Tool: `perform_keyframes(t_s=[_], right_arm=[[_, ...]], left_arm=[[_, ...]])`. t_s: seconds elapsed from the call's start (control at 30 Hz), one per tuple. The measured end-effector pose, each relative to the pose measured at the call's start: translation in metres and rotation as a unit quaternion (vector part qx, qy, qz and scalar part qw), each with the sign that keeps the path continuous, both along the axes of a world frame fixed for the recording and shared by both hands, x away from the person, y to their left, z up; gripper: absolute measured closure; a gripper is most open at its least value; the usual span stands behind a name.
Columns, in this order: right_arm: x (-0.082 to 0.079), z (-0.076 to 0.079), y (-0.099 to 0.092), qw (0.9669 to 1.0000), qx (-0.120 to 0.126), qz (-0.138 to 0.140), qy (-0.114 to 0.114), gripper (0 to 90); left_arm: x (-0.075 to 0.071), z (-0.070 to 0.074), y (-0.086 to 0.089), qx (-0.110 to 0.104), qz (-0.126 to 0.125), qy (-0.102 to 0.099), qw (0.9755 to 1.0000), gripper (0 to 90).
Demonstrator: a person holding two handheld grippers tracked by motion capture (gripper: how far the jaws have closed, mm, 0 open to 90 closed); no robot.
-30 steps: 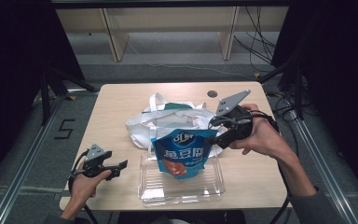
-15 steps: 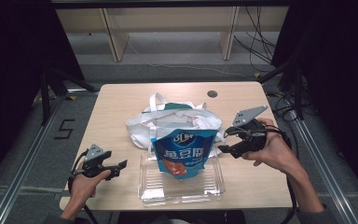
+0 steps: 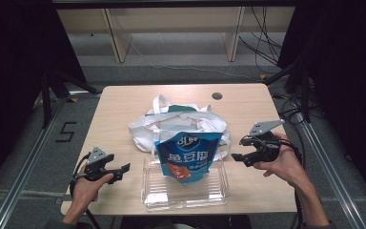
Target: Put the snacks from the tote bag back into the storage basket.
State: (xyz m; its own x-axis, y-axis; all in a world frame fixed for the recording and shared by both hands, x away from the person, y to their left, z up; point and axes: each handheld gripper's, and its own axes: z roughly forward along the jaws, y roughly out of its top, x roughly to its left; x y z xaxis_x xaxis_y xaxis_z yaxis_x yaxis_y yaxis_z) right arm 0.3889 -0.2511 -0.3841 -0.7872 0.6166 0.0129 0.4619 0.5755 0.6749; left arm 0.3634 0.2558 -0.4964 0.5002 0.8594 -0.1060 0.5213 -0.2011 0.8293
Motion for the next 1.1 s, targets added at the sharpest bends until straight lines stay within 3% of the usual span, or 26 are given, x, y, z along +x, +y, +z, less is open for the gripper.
perform_keyframes(t_s=[0.07,0.1,0.17,0.23,0.33,0.57,0.6,0.67,0.7,0.73,0.77,0.8,0.83,0.9,0.93,0.97,1.0,1.03,1.1], right_arm=[[0.001,-0.003,-0.003,1.0,-0.001,-0.004,-0.002,33.8],[0.002,-0.007,-0.003,0.9998,0.009,-0.007,-0.017,33.6],[0.002,-0.009,-0.006,0.9999,0.005,-0.009,-0.002,32.9],[0.001,-0.013,-0.006,0.9995,0.014,-0.027,-0.003,32.4],[0.005,-0.02,-0.012,0.9992,0.021,-0.029,-0.017,31.1],[0.008,-0.034,-0.028,0.9979,0.039,-0.052,-0.008,30.3],[0.008,-0.034,-0.032,0.9982,0.03,-0.051,0.003,30.3],[0.009,-0.038,-0.035,0.9977,0.033,-0.059,0.003,30.2],[0.01,-0.043,-0.034,0.9965,0.049,-0.067,-0.009,30.1],[0.01,-0.042,-0.037,0.9971,0.038,-0.066,0.003,30.0],[0.01,-0.045,-0.036,0.9962,0.049,-0.072,0.0,29.9],[0.01,-0.045,-0.038,0.9969,0.039,-0.068,0.009,29.6],[0.01,-0.047,-0.037,0.9964,0.049,-0.07,0.001,28.8],[0.009,-0.046,-0.039,0.9967,0.036,-0.072,0.006,28.5],[0.01,-0.049,-0.038,0.9962,0.044,-0.074,-0.005,28.4],[0.009,-0.047,-0.04,0.9966,0.035,-0.074,0.003,28.0],[0.008,-0.05,-0.04,0.9957,0.046,-0.08,-0.006,28.0],[0.007,-0.048,-0.041,0.9961,0.038,-0.079,0.001,28.0],[0.005,-0.049,-0.042,0.9949,0.046,-0.089,-0.006,27.9]], left_arm=[[0.0,0.0,0.001,0.0,0.0,-0.002,1.0,20.1],[0.0,0.0,0.001,-0.002,-0.001,-0.001,1.0,20.1],[0.0,0.001,0.0,-0.005,0.002,0.0,1.0,20.1],[0.0,0.0,0.0,-0.007,0.001,0.002,1.0,20.1],[0.001,0.0,0.0,-0.011,0.005,0.003,0.9999,20.1],[0.0,0.001,0.0,-0.001,0.001,-0.001,1.0,20.1],[0.001,0.001,0.0,-0.001,0.0,0.0,1.0,20.1],[0.001,0.0,0.0,-0.005,0.002,0.003,1.0,20.1],[0.001,0.0,0.0,-0.006,0.002,0.003,1.0,20.1],[0.001,0.0,0.0,-0.003,0.001,0.0,1.0,20.1],[0.001,0.0,0.0,-0.005,0.001,-0.001,1.0,20.1],[0.0,0.0,0.0,0.0,0.001,0.002,1.0,20.1],[0.0,0.0,0.0,0.0,0.001,0.002,1.0,20.1],[0.001,0.001,0.0,-0.002,0.0,0.0,1.0,20.1],[0.001,0.002,0.0,-0.001,0.0,-0.004,1.0,20.1],[0.002,0.002,-0.001,-0.002,-0.004,-0.004,1.0,20.1],[0.002,0.002,-0.001,0.001,-0.003,-0.004,1.0,20.1],[0.002,0.002,-0.002,0.0,-0.003,-0.003,1.0,20.1],[0.002,0.001,-0.002,0.001,-0.007,-0.001,1.0,20.1]])
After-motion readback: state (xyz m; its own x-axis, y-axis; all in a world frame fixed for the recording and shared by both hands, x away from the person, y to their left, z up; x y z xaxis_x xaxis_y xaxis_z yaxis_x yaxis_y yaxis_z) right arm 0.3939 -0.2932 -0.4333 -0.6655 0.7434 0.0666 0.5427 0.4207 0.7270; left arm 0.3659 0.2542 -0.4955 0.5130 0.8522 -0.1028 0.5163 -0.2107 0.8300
